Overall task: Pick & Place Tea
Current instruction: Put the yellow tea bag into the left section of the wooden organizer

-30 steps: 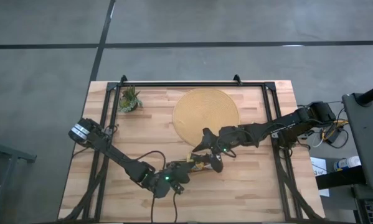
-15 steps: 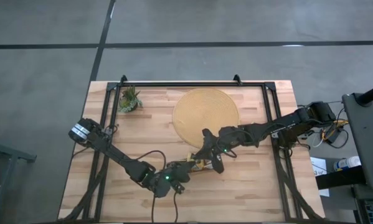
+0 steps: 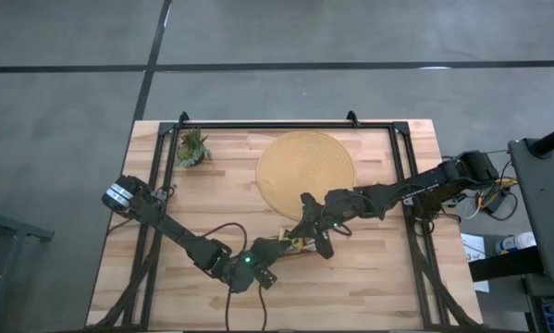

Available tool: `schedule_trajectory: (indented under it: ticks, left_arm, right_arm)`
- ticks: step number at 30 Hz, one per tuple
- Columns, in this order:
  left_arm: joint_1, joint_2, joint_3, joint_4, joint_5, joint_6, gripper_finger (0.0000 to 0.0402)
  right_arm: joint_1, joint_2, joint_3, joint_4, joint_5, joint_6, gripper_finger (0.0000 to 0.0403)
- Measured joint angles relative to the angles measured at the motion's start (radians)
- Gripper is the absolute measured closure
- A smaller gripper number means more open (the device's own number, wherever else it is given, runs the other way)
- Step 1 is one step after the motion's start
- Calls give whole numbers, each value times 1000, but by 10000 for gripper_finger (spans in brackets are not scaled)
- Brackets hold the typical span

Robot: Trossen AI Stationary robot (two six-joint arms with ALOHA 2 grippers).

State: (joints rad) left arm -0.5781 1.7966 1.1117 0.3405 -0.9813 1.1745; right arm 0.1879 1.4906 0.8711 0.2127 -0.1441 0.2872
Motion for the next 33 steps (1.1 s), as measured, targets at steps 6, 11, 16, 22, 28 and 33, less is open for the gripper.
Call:
schedule_trajectory:
  ticks: [6, 11, 16, 22, 28, 33]
  left_arm:
    - [0, 0, 14, 1, 67, -59, 342]
    - [-1, -6, 14, 5, 90, -105, 278]
    - [-10, -29, 16, 3, 53, -239, 225]
    - [-60, -92, 59, 4, 7, -460, 214]
    - [-118, -196, 51, 3, 76, -630, 213]
    - [-121, -266, 19, -2, 79, -788, 213]
  right_arm:
    - [0, 0, 0, 5, -24, 0, 395]
    - [-2, -1, 5, 3, -14, -1, 395]
    - [0, -31, 11, 3, -15, -79, 395]
    - [33, -29, 10, 3, 1, -249, 395]
    - [84, 24, 9, 3, 172, -475, 395]
    - [122, 93, 17, 29, 291, -657, 395]
